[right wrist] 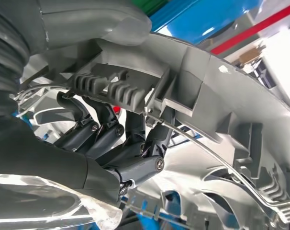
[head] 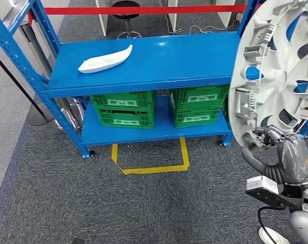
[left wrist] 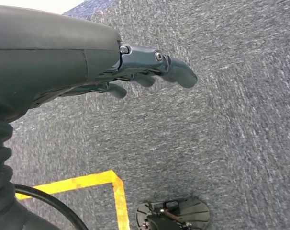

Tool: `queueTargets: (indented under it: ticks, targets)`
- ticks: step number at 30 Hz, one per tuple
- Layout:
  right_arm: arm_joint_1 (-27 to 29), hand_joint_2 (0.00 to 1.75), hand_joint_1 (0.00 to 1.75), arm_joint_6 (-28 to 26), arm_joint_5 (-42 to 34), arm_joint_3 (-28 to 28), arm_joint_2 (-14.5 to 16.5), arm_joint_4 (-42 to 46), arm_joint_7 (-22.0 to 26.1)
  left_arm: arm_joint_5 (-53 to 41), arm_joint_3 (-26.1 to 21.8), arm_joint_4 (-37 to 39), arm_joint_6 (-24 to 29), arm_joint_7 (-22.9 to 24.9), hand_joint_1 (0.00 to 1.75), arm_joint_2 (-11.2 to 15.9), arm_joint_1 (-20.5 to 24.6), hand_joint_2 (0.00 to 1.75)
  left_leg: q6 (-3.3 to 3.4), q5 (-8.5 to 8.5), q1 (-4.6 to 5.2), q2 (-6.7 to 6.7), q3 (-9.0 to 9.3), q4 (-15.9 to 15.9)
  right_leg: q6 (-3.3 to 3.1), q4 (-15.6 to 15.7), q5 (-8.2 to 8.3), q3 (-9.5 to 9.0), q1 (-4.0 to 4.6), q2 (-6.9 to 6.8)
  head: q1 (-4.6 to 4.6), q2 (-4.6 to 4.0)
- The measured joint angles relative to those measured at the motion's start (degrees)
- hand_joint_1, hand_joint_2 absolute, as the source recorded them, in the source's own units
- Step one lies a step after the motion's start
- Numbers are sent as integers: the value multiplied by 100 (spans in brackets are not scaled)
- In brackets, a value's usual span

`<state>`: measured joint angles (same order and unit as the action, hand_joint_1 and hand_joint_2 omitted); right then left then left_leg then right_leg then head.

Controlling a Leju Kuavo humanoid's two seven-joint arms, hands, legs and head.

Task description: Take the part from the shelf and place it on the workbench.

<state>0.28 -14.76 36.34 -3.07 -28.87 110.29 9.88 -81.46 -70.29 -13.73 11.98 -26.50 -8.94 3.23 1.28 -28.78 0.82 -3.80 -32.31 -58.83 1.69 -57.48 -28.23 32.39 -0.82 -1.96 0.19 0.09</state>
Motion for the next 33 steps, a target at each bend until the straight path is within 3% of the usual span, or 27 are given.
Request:
queueTargets:
  ticks: [2,4,5,6,7,8,10,12,14,15,17,19,21,22,25,27,30,32,33]
  targets:
    - [1,175,175,-8,-5,7,15,19,2,7,-2,0,0,-2,0,4,-1,175,-65,-289,-28,167,-157,-411,-69,14,25,5,-22,78,-11,0]
    - [17,175,175,-16,-21,6,46,23,15,8,-3,0,0,-2,0,4,-13,175,-99,-652,-51,293,-458,-1149,-102,10,33,18,-22,168,-17,-1]
    - [33,175,175,-22,-34,5,63,27,23,9,-4,0,-1,-1,0,4,-21,175,-104,-738,-57,309,-574,-1430,-107,6,35,22,-21,221,-17,0]
    - [52,175,175,-27,-49,5,76,33,31,9,-5,0,-4,-1,0,3,-27,175,-102,-713,-60,315,-613,-1529,-108,-1,36,25,-21,277,-17,-1]
    - [70,175,175,-31,-61,5,88,41,34,10,-6,0,-8,-1,0,3,-32,175,-93,-596,-62,321,-574,-1445,-108,-8,37,25,-21,331,-16,-1]
    - [83,175,175,-33,-72,6,96,50,36,13,-7,0,-11,-1,0,3,-32,175,-75,-380,-64,352,-431,-1126,-107,-14,36,22,-21,387,-17,-1]
    - [91,175,175,-38,-93,8,113,65,43,21,-7,0,-14,-2,0,4,-31,175,-28,-37,-74,541,-113,-406,-91,-26,40,31,-19,491,-13,0]
    - [92,175,175,-51,-106,9,132,78,62,27,-8,0,-15,-4,0,4,-30,175,-1,45,-77,692,36,-30,-35,-40,68,88,-32,586,-13,0]
    - [99,175,175,-61,-106,10,140,89,77,27,-9,0,-15,-7,0,2,-28,175,19,39,-77,645,37,33,45,-28,106,143,-51,664,-15,0]
    - [105,175,175,-63,-107,13,140,93,79,27,-9,0,-15,-10,0,2,-25,175,45,57,-85,596,37,57,76,-41,90,174,-51,629,-8,-1]
    - [100,175,175,-62,-108,18,142,100,79,28,-9,0,-14,-15,0,2,-18,175,105,96,-108,495,40,110,123,-327,-103,334,-40,439,25,-1]
    - [97,175,175,-61,-108,13,144,101,90,28,-9,0,-15,-17,0,2,-24,175,127,107,-101,399,27,114,155,-1046,-452,665,-39,266,52,-1]
    - [106,175,175,-61,-108,8,145,101,102,27,-9,0,-17,-17,0,0,-35,175,129,108,-92,292,20,111,178,-1591,-608,901,-41,235,51,-1]
    - [108,175,175,-61,-108,8,146,101,102,26,-9,0,-16,-17,0,-1,-35,175,128,107,-91,241,21,110,182,-1567,-536,877,-41,224,54,-1]
    - [98,175,175,-60,-106,9,146,102,102,26,-9,0,-16,-19,0,-4,-23,175,98,89,-75,114,32,95,156,-498,-56,288,-21,32,55,-1]
    - [80,175,175,-55,-98,8,148,105,111,25,-9,0,-15,-25,0,-3,-19,175,51,78,-41,47,21,73,101,-49,38,45,11,-82,52,-1]
    - [61,175,175,-12,-76,-1,150,108,148,17,-9,0,-16,-44,0,1,-10,175,-20,62,-28,-36,16,50,-1,-15,51,61,14,9,50,0]
    - [5,175,175,54,-58,-21,150,109,167,5,-9,0,-19,-51,0,8,-2,175,-82,-133,-46,87,-69,-187,-72,2,82,68,-7,86,38,0]
    - [-39,175,175,102,-43,-44,150,110,173,-3,-9,0,-23,-51,0,12,0,175,-108,-317,-57,185,-188,-483,-101,6,94,72,-14,127,32,0]
